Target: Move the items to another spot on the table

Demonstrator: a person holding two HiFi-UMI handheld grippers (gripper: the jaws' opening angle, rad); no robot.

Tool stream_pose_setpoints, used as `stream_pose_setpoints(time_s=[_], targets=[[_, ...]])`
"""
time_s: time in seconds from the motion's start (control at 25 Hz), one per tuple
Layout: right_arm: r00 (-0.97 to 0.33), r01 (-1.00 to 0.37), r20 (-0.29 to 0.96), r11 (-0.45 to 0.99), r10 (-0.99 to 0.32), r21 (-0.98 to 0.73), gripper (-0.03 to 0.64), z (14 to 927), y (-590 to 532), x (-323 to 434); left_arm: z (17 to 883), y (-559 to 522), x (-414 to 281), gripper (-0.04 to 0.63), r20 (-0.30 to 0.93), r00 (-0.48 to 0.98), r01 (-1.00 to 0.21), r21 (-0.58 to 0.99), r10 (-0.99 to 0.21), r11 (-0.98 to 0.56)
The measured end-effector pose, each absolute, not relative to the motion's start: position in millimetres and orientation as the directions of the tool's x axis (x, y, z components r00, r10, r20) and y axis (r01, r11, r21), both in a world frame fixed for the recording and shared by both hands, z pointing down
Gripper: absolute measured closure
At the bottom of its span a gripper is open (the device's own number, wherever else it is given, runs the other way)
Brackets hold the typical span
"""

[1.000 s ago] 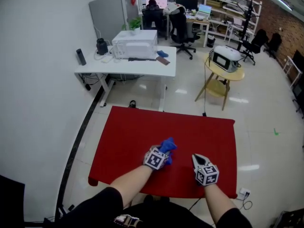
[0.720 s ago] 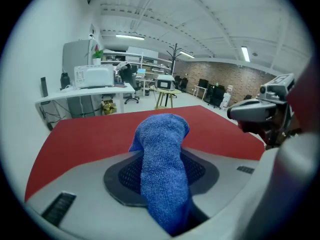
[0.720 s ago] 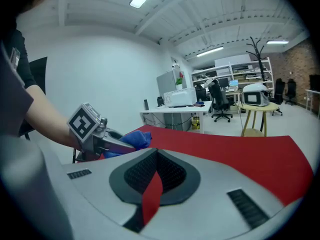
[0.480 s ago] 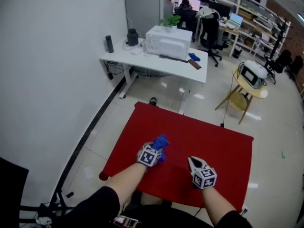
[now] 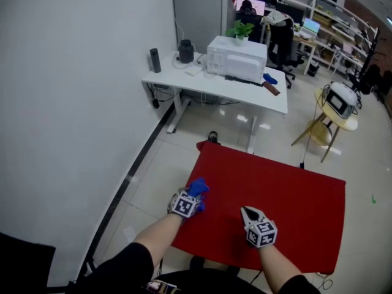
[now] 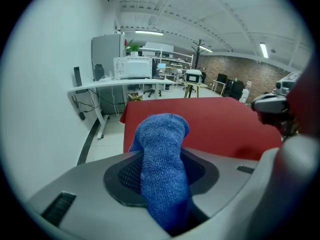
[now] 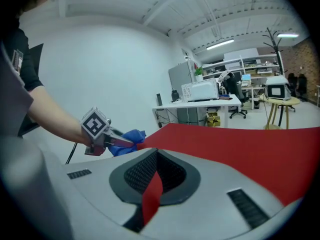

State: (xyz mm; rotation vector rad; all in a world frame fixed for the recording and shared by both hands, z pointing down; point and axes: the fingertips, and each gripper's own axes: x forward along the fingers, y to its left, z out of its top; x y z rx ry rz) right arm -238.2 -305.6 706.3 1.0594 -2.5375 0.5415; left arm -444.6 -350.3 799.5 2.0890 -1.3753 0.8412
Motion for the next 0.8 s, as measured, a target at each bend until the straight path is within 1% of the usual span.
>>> stream_pose_setpoints(time_s=[0.24,0.32,0.48,0.56,0.6,0.68,0.72,0.8], targets=[[-0.692,-0.700,0.448,0.679,-0.567,-0.222,0.614,694.9,-306.1,-279.0,828.8,-349.2,-475.6,0.439,0.773,0.247,-0.943,0.055,-0.584,-0.327],[-0.687,-0.704,0.456,0.673,-0.565,-0.226,0.614,705.4,-307.0,-276.7,839.4,-347.3,-478.7,0.437,0.783,0.232,-0.946,0.044,-0.578,-0.321],[-0.679,-0.713,0.451,0.667,-0.579,-0.216,0.614,706.0,-309.0,-264.0,842.6,-351.8,-477.9,0.423,0.766,0.202,-0.951,0.006,-0.610,-0.308],[-0.677,-0.715,0.452,0.663,-0.581,-0.219,0.614,700.0,-307.8,-257.9,841.7,-352.4,-477.2,0.421,0.771,0.209,-0.953,0.023,-0.602,-0.301],[-0.677,-0.716,0.452,0.662,-0.581,-0.222,0.614,700.4,-306.4,-253.6,840.8,-351.0,-474.2,0.402,0.768,0.237,-0.952,0.062,-0.594,-0.300],[-0.681,-0.714,0.448,0.662,-0.579,-0.230,0.614,700.9,-302.2,-243.1,833.9,-345.8,-466.8,0.182,0.741,0.306,-0.942,0.145,-0.597,-0.302],[-0.685,-0.711,0.443,0.665,-0.578,-0.230,0.614,695.1,-300.1,-237.3,826.7,-343.1,-466.2,0.153,0.722,0.319,-0.940,0.158,-0.614,-0.303],[-0.693,-0.703,0.434,0.672,-0.576,-0.232,0.614,680.4,-294.3,-221.5,809.4,-335.4,-469.7,0.131,0.688,0.314,-0.944,0.151,-0.654,-0.295]])
